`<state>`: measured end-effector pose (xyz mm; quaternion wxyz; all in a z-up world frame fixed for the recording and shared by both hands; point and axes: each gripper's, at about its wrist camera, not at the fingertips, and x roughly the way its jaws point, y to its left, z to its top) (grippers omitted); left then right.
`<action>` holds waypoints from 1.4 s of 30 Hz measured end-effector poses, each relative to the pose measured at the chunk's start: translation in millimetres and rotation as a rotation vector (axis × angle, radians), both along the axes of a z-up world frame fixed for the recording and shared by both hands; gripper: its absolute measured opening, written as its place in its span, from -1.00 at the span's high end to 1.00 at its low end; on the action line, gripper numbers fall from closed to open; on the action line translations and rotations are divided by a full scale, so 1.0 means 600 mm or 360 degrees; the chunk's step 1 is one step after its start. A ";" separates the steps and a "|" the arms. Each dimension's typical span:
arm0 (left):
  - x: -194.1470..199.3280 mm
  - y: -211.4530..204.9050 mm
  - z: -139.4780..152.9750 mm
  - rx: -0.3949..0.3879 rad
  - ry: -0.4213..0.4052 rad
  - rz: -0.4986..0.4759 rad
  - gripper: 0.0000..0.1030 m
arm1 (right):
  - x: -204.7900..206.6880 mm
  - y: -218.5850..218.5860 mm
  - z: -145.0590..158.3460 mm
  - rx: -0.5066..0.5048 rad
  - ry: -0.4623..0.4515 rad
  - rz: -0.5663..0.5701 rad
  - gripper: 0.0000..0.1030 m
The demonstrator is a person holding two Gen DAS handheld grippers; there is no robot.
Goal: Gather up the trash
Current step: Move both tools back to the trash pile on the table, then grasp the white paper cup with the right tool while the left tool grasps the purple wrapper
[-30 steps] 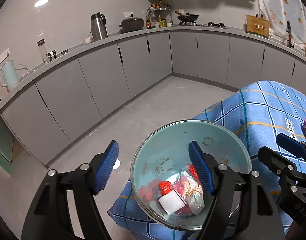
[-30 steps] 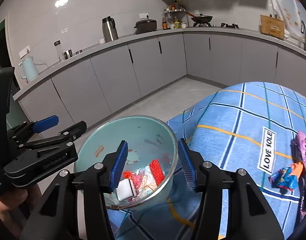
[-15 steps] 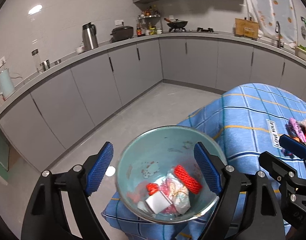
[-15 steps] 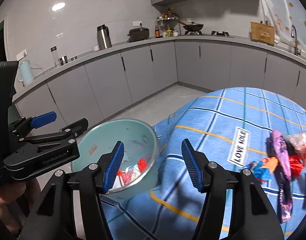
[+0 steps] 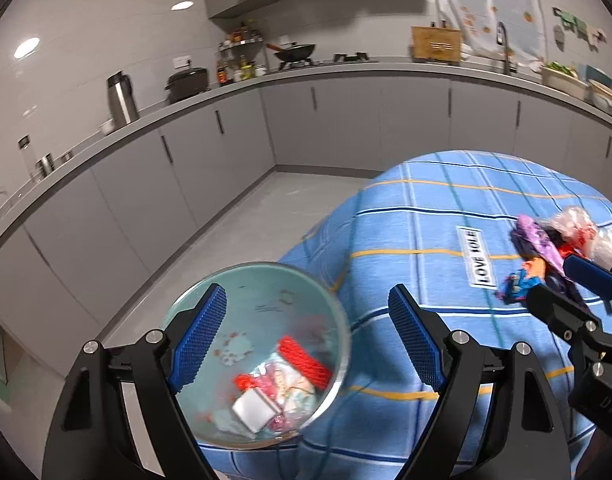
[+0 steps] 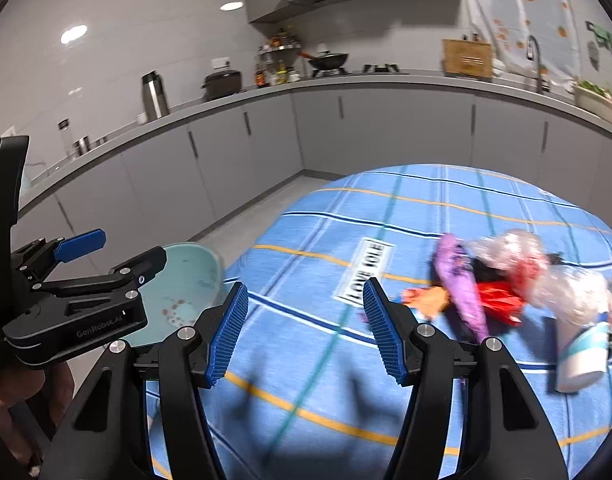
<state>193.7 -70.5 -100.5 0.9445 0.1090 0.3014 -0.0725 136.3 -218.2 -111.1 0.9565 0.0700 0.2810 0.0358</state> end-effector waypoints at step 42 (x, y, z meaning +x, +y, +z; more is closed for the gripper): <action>-0.045 -0.343 -0.068 0.0119 0.0088 -0.0589 -0.63 | -0.099 -0.301 -0.086 0.0001 0.0228 -0.0749 -0.24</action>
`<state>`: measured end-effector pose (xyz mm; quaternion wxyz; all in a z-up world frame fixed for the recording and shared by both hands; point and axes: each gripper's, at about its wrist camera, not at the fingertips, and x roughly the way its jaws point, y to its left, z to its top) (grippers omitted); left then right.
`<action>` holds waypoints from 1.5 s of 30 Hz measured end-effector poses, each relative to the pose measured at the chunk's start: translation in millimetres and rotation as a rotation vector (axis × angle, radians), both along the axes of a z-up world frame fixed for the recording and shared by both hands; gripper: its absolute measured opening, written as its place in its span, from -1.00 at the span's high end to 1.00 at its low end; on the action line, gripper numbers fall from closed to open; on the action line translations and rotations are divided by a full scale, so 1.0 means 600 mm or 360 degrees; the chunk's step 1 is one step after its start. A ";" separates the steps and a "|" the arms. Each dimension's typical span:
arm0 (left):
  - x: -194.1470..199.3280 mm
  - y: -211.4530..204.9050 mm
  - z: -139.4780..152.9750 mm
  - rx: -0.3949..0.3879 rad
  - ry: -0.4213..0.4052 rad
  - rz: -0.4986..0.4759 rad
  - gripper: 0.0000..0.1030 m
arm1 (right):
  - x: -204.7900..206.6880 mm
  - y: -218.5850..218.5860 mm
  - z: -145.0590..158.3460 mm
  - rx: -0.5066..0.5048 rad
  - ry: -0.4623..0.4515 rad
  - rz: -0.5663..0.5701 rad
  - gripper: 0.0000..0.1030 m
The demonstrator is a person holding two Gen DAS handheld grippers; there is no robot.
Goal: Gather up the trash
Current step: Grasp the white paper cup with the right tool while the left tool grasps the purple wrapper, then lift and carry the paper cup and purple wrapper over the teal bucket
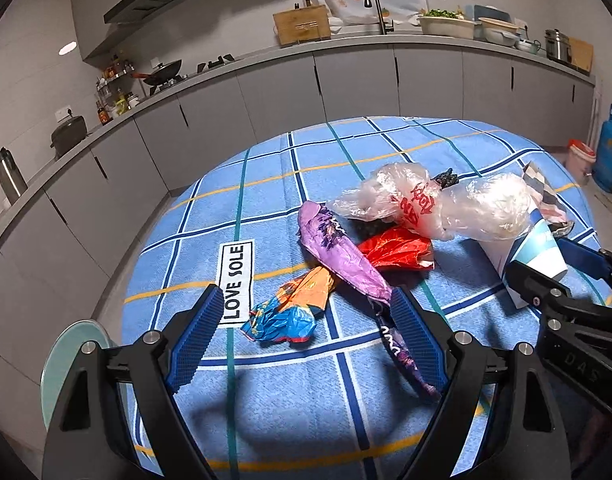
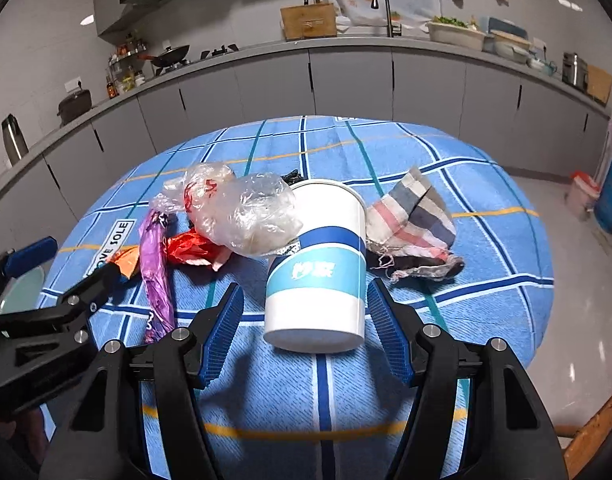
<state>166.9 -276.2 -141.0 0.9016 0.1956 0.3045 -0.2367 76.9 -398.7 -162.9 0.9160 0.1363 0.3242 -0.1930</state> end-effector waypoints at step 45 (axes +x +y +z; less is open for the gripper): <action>-0.039 0.052 0.050 -0.0063 0.0005 -0.0085 0.85 | -0.074 0.046 0.068 -0.0134 -0.0190 0.0002 0.00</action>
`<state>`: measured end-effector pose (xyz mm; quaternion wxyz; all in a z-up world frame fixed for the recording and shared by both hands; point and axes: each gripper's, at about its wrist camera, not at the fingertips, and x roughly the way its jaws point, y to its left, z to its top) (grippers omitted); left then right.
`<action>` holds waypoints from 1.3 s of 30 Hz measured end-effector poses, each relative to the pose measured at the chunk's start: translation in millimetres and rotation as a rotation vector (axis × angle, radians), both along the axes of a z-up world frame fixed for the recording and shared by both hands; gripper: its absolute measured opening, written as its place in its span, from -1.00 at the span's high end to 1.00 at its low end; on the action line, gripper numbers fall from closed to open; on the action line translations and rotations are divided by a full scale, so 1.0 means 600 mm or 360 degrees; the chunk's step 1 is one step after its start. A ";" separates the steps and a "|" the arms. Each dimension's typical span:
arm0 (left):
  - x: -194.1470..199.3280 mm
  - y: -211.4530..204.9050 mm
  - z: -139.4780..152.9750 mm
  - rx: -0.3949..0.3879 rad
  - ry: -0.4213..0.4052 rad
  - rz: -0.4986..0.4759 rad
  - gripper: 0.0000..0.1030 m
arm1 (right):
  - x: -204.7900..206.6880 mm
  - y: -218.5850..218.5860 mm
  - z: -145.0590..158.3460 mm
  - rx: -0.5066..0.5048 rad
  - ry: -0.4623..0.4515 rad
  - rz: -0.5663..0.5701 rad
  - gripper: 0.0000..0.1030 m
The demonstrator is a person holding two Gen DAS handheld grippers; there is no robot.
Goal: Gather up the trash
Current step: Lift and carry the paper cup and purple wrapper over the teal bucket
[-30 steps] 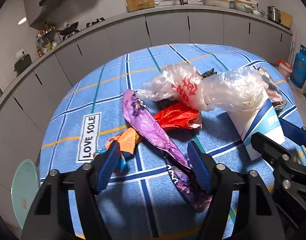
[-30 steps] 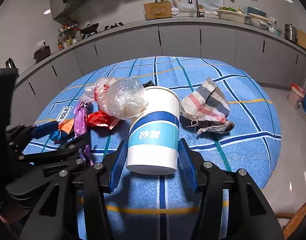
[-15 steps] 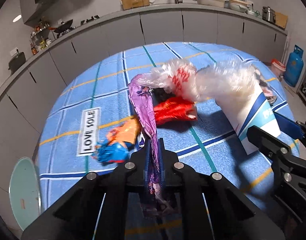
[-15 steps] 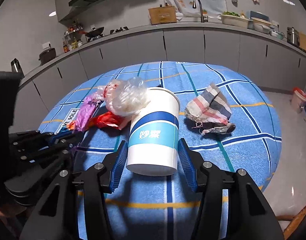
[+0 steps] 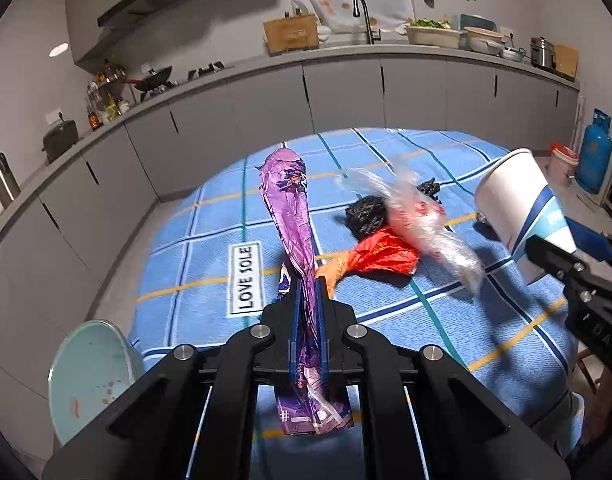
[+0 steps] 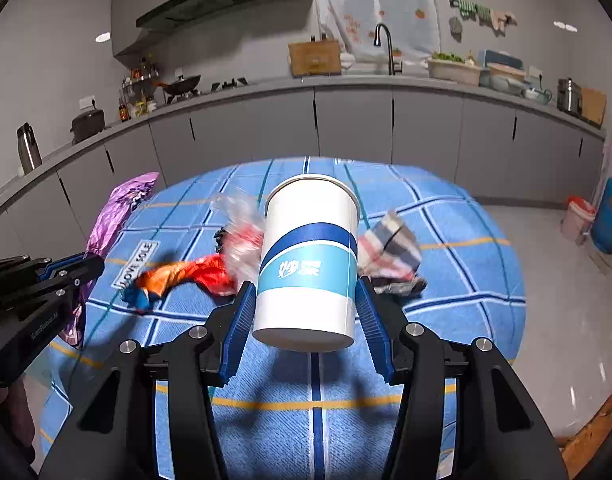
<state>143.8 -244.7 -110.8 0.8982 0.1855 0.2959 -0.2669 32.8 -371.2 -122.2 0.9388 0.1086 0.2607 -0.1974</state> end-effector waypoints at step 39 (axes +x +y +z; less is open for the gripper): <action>0.037 0.161 0.016 -0.0073 -0.0001 0.0313 0.86 | 0.078 0.161 0.040 -0.0021 -0.0064 0.0449 0.00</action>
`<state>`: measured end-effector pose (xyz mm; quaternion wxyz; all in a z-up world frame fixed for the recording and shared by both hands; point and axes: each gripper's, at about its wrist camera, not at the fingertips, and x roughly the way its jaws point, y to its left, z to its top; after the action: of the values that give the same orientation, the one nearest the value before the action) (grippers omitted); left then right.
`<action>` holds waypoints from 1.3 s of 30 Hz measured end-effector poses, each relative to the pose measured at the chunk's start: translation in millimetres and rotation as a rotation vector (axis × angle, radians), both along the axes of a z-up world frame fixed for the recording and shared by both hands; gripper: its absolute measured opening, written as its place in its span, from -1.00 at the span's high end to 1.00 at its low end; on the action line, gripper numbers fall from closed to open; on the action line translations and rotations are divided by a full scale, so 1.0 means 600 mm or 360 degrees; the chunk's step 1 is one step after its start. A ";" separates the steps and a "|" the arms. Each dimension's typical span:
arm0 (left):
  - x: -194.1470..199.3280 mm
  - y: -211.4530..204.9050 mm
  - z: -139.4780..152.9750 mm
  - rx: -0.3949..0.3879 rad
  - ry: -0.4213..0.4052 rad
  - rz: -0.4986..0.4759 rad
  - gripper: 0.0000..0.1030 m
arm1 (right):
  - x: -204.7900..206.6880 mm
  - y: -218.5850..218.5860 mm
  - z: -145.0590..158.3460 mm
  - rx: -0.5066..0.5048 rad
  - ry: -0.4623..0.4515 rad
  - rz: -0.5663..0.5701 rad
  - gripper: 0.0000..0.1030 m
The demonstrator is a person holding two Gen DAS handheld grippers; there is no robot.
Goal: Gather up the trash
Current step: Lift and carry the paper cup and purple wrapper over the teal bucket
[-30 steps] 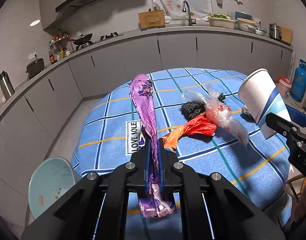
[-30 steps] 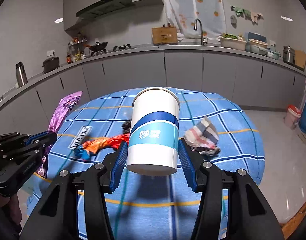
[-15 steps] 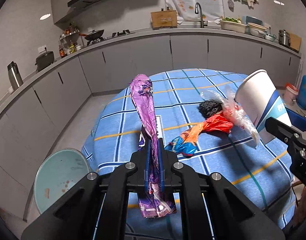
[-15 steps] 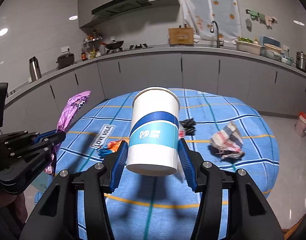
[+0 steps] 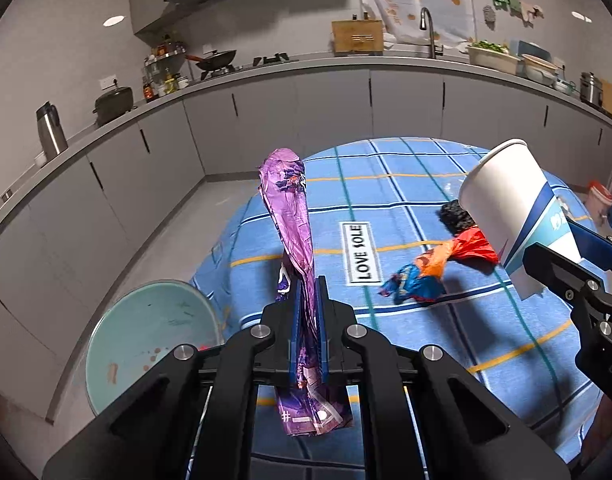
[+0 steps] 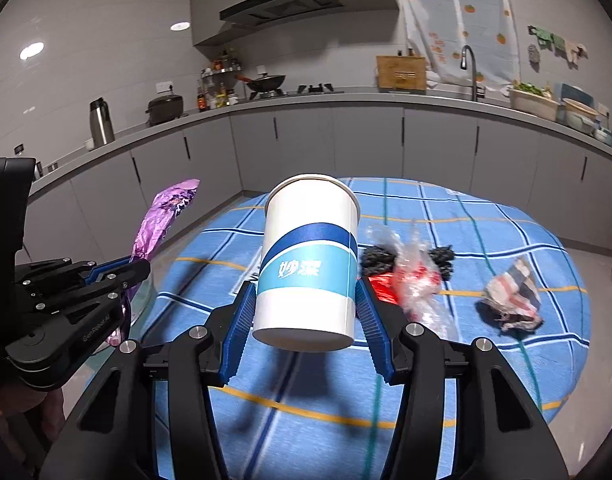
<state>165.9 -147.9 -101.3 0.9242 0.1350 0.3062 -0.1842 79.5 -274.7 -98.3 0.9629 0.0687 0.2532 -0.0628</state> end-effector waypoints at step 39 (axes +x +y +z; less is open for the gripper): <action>0.044 0.185 0.003 -0.0037 -0.0003 0.0404 0.86 | 0.102 0.156 0.022 -0.0055 -0.0014 0.0387 -0.01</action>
<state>192.3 -37.0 -99.3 0.9419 0.0846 0.3177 -0.0690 140.6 -181.1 -85.0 0.9656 0.0213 0.2542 0.0503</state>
